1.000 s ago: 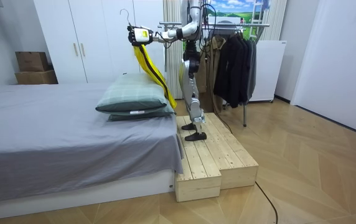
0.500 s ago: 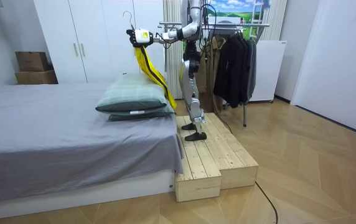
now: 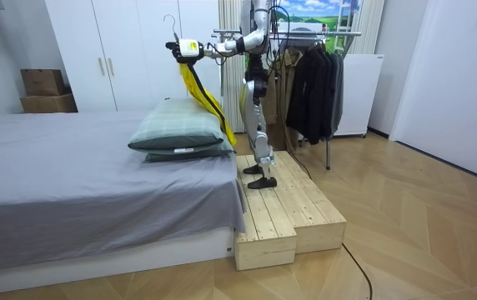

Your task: Hang clothes

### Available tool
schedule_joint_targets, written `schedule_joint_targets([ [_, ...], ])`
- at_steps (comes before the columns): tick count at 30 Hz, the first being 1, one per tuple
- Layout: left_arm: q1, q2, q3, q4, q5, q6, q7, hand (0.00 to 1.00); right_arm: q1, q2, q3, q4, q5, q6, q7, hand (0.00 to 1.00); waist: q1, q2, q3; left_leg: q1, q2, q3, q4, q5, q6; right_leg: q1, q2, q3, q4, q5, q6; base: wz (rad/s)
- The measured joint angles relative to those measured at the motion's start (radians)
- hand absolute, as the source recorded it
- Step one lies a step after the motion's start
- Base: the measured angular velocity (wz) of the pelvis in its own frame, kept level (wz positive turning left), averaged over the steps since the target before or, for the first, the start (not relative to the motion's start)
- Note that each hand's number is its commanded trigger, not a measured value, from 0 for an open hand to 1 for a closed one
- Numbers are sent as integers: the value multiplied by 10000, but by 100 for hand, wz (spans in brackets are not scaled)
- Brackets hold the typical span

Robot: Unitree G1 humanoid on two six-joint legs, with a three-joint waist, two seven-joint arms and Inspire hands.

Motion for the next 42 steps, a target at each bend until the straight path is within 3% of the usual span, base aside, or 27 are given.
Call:
schedule_joint_targets([
  [7, -224, 15, 4, 0, 306, 16, -85, 100, 0, -27, 0, 128, -2, 0, -2, 0, 11, 29, -19, 7, -1, -15, -6, 0, 0, 1, -2, -37, -1, 0, 0, 0],
  [8, -224, 16, 3, 0, 310, 20, -103, 100, -1, -27, 0, 190, -2, 0, -2, 13, 11, 29, -19, 6, 0, -15, -8, 0, 0, 1, -3, -49, -1, 0, 0, 0],
  [9, -224, 15, 3, 0, 317, 23, -147, 100, -2, -27, 0, 270, -3, 0, -2, 34, 11, 32, -21, 6, 0, -15, -8, 0, 0, 1, -3, -56, -1, 0, 0, 0],
  [10, -224, 17, 3, 0, 321, 24, -179, 100, -3, -27, 0, 312, -3, 0, -2, 34, 11, 35, -23, 6, 0, -15, -7, 0, 0, 0, -4, -58, -1, 0, 0, 0],
  [11, -224, 17, 3, 0, 379, 29, -215, 100, -3, -27, 0, 369, -3, 0, -2, 81, 12, 41, -26, 5, 1, -14, -8, 0, 0, 0, -5, -63, -1, 0, 0, 0],
  [12, -225, 18, 3, 0, 385, 29, -229, 100, -3, -27, 0, 381, -2, 0, -2, 95, 13, 43, -27, 5, 1, -15, -8, 0, 0, 0, -5, -65, -1, 0, 0, 0],
  [13, -225, 20, 3, 0, 382, 30, -257, 100, -3, -29, 0, 383, -2, 0, -2, 100, 12, 47, -30, 6, 2, -17, -7, 0, 0, 1, -5, -62, -1, 0, 0, 0],
  [33, -227, 56, 19, 0, 364, 31, -450, 100, -32, -43, -101, 762, 97, 104, -2, 100, 10, 41, -36, 21, 2, -41, 6, 2, -3, 12, -6, -47, 5, 0, 0, 0],
  [42, -229, 127, 152, 0, 360, 32, -439, 100, -32, -82, -9, 765, 76, -159, 1, 100, -23, 41, -35, 47, 3, -37, -3, 2, -3, 17, -4, 15, 4, 0, 0, 0],
])
